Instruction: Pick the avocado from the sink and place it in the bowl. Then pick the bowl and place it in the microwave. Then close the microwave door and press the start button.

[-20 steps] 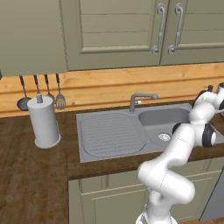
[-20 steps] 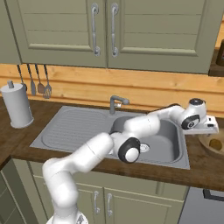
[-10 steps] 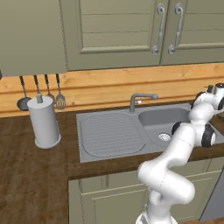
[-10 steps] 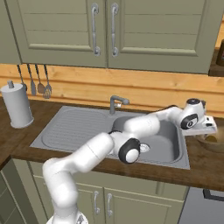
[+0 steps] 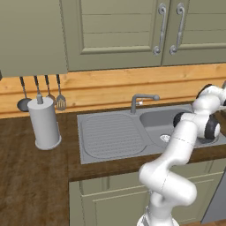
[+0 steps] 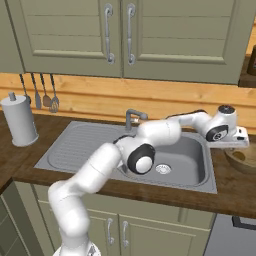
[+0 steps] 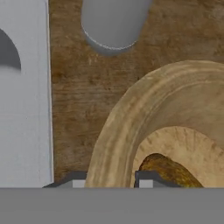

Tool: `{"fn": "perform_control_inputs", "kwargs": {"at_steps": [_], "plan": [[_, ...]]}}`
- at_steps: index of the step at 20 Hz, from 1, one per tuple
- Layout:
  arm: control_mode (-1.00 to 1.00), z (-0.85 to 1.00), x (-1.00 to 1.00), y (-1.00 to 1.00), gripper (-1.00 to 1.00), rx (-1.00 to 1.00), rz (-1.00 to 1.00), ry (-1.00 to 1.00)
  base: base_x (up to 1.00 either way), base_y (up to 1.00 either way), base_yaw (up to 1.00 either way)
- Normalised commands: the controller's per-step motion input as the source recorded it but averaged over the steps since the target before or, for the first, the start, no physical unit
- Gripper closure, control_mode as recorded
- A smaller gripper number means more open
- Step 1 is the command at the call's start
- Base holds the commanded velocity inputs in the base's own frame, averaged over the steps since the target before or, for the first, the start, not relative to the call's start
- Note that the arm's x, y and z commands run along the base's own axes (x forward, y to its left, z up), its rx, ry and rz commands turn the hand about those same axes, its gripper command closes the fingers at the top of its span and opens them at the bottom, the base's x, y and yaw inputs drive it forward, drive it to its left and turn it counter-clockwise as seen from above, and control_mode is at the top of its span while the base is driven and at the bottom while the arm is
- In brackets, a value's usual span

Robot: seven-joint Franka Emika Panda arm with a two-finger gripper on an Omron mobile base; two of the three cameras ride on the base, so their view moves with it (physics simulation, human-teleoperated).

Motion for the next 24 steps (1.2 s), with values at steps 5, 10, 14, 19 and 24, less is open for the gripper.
{"fn": "perform_control_inputs", "kwargs": {"at_steps": [5,10,14,19,24], "plan": [[-1.00,0.21,-0.37,0.32,1.00,-0.04,0.07,-0.22,0.00,0.00,0.00],[-1.00,0.22,-0.46,0.37,1.00,-0.08,0.10,-0.12,0.00,0.00,0.00],[-1.00,0.10,-0.51,0.49,1.00,-0.07,0.18,-0.02,0.00,0.00,0.00],[-1.00,0.23,-0.68,0.51,1.00,-0.07,0.21,-0.01,0.00,0.00,0.00],[-1.00,0.43,-0.73,0.61,1.00,-0.11,0.24,-0.02,0.00,0.00,0.00]]}}
